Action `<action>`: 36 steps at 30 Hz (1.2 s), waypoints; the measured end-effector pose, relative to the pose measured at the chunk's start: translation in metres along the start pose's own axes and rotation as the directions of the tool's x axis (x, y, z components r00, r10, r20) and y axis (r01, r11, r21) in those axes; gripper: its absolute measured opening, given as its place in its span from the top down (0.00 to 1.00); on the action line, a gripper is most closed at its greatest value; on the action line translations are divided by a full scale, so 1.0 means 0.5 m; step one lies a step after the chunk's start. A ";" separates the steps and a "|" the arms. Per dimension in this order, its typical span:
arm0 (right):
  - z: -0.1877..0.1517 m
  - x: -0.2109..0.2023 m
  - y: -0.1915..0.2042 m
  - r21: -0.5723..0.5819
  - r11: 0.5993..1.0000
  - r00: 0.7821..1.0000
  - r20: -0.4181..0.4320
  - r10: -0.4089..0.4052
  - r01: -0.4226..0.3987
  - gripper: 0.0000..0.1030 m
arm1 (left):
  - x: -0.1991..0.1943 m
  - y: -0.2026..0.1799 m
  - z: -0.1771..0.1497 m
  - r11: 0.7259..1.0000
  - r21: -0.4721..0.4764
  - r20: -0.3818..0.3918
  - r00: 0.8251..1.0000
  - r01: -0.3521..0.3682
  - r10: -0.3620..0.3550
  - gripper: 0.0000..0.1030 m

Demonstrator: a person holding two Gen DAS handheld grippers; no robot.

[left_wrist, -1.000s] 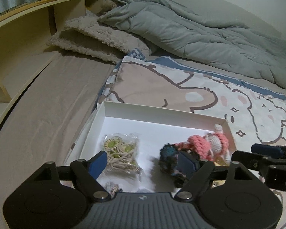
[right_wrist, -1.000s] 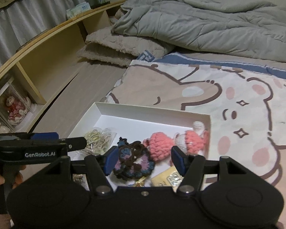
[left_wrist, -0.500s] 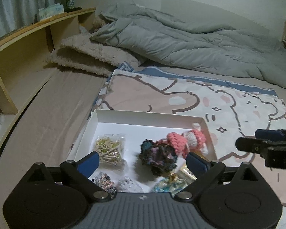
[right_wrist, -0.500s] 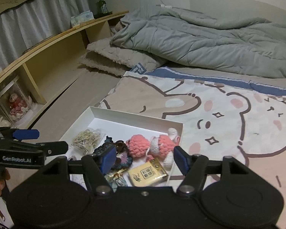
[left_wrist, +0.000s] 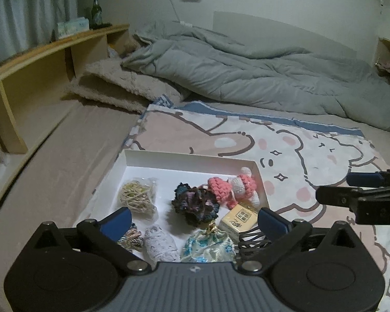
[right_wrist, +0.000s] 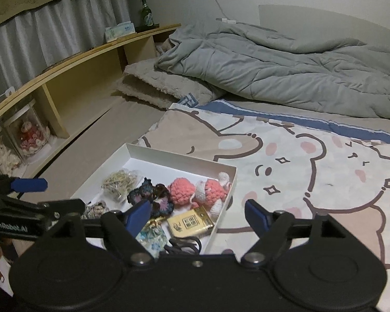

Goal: Organize objects

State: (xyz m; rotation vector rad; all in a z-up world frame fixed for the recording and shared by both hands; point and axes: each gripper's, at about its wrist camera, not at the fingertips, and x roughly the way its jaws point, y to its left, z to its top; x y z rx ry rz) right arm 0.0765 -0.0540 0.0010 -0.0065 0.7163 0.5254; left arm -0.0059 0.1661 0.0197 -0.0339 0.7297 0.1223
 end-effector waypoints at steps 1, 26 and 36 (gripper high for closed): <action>-0.003 -0.003 -0.001 -0.005 1.000 1.000 0.000 -0.001 0.001 0.19 | -0.004 -0.002 -0.002 1.000 0.000 0.005 1.000 -0.008 0.008 0.01; -0.056 -0.033 -0.027 -0.015 0.998 0.997 -0.018 -0.069 0.069 0.00 | -0.029 -0.010 -0.051 0.999 -0.018 -0.019 0.999 -0.041 0.040 0.01; -0.062 -0.029 -0.025 -0.010 0.998 0.997 -0.047 -0.063 0.063 0.00 | -0.025 0.009 -0.052 0.996 -0.064 -0.041 0.998 -0.056 0.054 0.01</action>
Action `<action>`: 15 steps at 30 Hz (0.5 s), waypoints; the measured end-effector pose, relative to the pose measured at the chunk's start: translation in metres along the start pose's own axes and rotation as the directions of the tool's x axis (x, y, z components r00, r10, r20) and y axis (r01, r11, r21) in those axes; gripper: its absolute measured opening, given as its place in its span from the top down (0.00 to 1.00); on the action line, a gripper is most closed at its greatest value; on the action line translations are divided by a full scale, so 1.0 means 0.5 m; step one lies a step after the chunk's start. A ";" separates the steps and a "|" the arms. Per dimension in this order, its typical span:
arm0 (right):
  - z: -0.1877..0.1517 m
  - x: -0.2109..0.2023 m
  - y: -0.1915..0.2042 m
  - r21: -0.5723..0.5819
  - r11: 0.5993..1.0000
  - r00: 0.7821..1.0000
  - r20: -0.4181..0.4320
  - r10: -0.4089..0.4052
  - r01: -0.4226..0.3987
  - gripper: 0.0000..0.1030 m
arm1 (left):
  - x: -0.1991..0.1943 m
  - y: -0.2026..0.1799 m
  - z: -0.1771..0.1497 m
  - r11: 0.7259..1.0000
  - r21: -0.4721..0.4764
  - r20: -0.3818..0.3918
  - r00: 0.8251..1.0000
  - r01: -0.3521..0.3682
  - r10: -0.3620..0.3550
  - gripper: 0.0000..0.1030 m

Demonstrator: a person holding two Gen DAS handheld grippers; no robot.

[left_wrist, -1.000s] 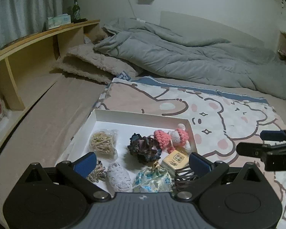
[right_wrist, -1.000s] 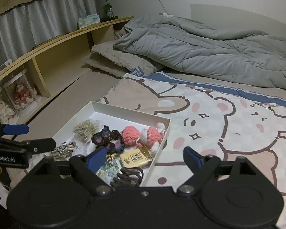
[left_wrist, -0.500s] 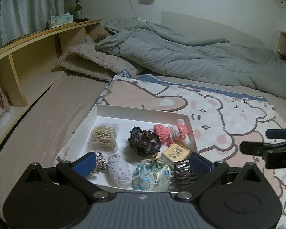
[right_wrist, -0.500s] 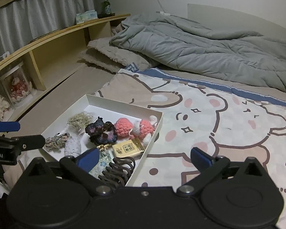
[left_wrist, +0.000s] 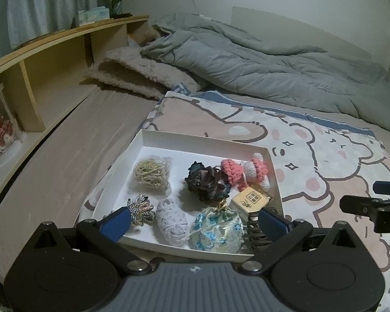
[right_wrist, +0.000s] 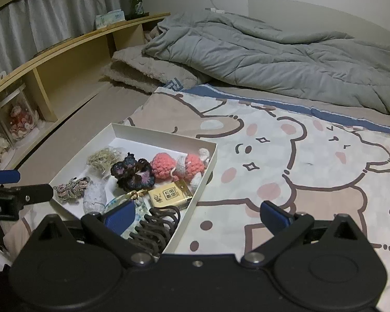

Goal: Organize objects

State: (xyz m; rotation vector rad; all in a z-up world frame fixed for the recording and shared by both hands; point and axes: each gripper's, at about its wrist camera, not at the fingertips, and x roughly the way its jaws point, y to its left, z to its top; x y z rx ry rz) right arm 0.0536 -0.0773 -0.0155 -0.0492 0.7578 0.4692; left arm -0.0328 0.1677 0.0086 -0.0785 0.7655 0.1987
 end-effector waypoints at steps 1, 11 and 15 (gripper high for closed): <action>0.000 -0.001 0.001 0.000 1.000 1.000 -0.001 0.002 -0.002 0.00 | -0.001 0.000 0.000 1.000 0.004 0.001 1.000 -0.004 0.004 0.01; 0.003 -0.007 0.004 -0.003 1.000 1.000 -0.005 -0.002 0.002 0.00 | 0.002 -0.006 -0.005 1.000 0.026 -0.011 1.000 -0.012 0.012 0.00; 0.003 -0.007 0.003 -0.005 1.000 1.000 -0.009 0.001 -0.001 0.00 | 0.004 -0.007 -0.004 1.000 0.027 -0.013 1.000 -0.014 0.014 0.00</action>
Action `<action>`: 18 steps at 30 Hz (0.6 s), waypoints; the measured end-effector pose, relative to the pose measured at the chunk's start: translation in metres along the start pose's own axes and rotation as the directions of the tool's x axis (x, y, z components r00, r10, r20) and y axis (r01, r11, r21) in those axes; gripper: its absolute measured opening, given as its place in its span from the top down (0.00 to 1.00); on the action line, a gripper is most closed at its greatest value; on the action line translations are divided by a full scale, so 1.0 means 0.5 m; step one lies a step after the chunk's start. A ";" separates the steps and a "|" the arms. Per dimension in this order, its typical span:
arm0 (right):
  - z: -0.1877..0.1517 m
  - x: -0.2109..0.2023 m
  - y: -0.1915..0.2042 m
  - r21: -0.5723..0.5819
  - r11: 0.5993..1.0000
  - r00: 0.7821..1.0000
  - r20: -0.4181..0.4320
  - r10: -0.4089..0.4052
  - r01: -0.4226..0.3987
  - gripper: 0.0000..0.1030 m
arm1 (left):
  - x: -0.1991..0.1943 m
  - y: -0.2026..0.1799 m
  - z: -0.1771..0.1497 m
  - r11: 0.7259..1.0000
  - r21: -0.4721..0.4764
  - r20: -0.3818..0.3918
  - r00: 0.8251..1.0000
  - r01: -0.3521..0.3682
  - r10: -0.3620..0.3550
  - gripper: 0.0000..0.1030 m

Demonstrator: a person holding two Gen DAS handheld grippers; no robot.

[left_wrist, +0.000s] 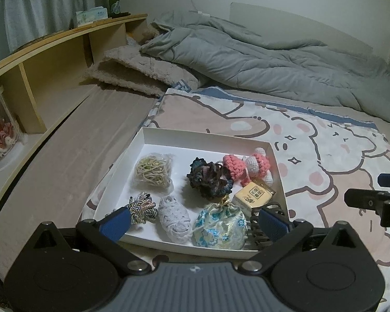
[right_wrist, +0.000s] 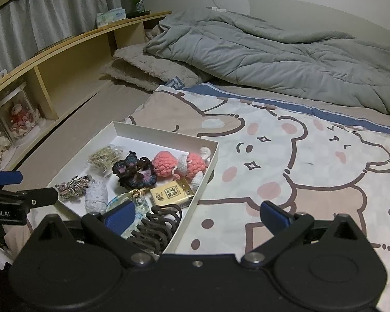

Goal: Organize objects

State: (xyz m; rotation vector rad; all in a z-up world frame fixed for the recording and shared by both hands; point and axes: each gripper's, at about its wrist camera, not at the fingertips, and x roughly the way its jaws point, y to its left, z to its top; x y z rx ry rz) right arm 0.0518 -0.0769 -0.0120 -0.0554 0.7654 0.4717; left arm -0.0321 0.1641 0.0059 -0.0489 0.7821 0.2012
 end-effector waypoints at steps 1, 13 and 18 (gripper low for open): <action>0.000 0.001 0.000 0.001 1.000 1.000 -0.003 0.001 -0.001 0.00 | 0.000 0.000 0.000 1.000 -0.001 0.000 1.000 0.000 0.000 0.00; -0.001 0.003 0.002 0.005 1.000 1.000 -0.012 0.006 -0.006 0.00 | -0.002 0.000 -0.001 1.000 -0.007 0.002 1.000 -0.005 0.005 0.00; -0.004 0.002 0.001 0.008 1.000 1.000 -0.016 0.011 -0.011 0.00 | 0.000 0.001 -0.001 1.000 -0.005 0.001 1.000 -0.009 0.009 0.00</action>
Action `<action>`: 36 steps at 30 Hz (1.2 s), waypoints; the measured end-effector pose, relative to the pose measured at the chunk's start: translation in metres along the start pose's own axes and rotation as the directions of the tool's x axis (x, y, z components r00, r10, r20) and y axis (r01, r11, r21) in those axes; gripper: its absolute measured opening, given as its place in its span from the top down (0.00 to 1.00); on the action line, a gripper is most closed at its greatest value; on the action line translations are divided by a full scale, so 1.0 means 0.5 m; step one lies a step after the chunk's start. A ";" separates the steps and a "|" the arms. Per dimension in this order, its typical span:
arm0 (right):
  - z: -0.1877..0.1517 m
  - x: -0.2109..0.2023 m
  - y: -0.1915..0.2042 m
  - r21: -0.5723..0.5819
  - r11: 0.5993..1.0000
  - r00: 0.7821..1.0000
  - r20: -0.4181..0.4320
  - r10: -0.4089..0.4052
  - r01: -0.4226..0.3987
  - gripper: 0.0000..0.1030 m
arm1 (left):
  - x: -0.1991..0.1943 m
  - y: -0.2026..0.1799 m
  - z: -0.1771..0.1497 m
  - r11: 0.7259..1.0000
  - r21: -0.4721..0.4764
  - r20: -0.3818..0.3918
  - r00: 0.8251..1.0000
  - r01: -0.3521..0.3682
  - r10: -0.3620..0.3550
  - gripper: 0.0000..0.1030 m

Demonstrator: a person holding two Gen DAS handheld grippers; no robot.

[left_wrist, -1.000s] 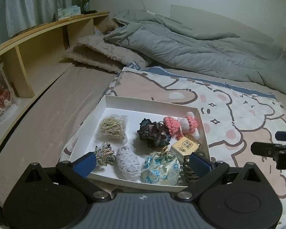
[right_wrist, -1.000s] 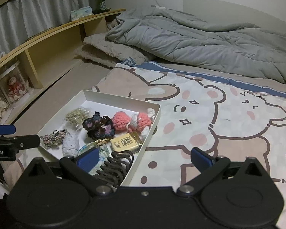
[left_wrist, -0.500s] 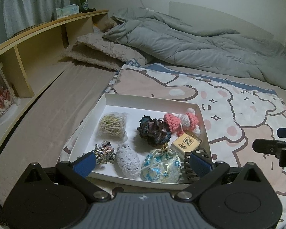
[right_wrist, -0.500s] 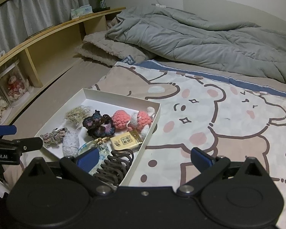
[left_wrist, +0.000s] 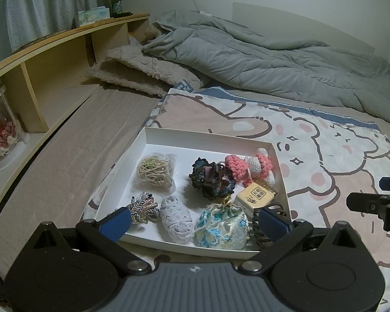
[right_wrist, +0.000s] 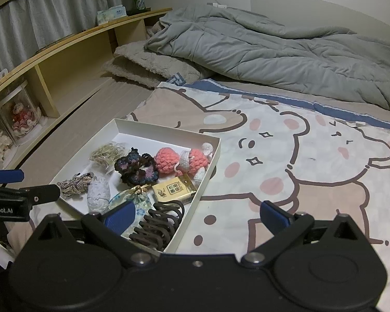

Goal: Organize objects

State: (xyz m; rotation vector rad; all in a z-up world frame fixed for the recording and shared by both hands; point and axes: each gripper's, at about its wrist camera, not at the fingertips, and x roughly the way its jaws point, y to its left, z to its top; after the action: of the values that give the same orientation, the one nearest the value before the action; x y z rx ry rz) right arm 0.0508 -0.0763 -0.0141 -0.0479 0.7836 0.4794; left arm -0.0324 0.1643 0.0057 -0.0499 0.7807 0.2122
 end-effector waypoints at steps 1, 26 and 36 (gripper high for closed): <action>0.000 0.000 0.000 0.001 1.000 1.000 0.000 0.000 0.000 0.00 | 0.000 0.000 0.000 1.000 0.000 -0.001 1.000 -0.001 0.001 0.00; -0.001 -0.003 -0.005 0.020 1.000 1.000 -0.006 0.011 -0.011 0.00 | 0.002 0.002 0.001 1.000 0.000 -0.004 1.000 -0.006 0.006 0.00; -0.001 0.001 -0.005 0.020 1.000 1.000 -0.010 0.011 -0.010 0.00 | 0.001 0.001 0.000 1.000 -0.001 -0.004 1.000 -0.006 0.006 0.00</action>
State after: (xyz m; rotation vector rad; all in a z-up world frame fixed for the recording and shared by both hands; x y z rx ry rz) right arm 0.0516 -0.0785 -0.0151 -0.0275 0.7987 0.4814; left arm -0.0321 0.1647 0.0056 -0.0486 0.7853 0.2186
